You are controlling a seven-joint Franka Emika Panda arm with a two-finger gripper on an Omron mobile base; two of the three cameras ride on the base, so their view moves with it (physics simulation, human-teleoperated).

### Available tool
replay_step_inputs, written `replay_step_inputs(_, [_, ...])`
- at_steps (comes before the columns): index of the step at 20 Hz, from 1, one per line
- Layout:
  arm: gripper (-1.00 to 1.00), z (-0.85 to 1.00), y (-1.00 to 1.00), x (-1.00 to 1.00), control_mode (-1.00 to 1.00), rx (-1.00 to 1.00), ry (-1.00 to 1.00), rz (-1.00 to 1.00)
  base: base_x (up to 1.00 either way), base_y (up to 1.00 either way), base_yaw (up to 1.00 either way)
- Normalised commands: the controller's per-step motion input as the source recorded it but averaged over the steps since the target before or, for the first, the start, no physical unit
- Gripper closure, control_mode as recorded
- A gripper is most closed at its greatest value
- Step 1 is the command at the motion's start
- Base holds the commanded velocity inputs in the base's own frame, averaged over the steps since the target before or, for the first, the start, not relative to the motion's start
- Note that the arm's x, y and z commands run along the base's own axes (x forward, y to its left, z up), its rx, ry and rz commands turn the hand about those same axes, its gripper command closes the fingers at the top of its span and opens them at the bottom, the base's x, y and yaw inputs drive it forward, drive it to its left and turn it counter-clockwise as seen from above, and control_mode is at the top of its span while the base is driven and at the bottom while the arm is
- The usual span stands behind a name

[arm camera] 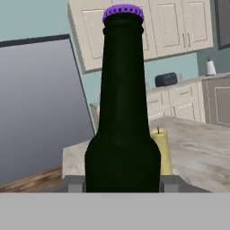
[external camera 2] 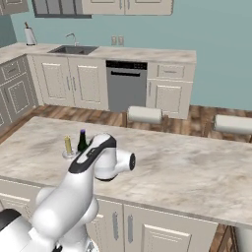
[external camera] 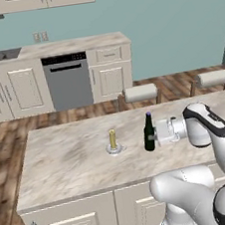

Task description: Get the candle and the beer from the cabinet and move them to the dining counter.

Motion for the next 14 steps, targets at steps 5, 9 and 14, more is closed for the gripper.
replay_step_inputs(5, [1.00, -0.20, 0.03, 0.04, -1.00, -0.02, -0.20, 0.10, 0.00, 0.00, 0.00])
replay_step_inputs(9, [1.00, -0.14, 0.04, 0.08, -1.00, 0.00, -0.14, 0.07, 0.00, 0.00, 0.00])
replay_step_inputs(14, [1.00, -0.12, 0.02, 0.14, -1.00, 0.00, -0.12, 0.05, 0.00, 0.00, 0.00])
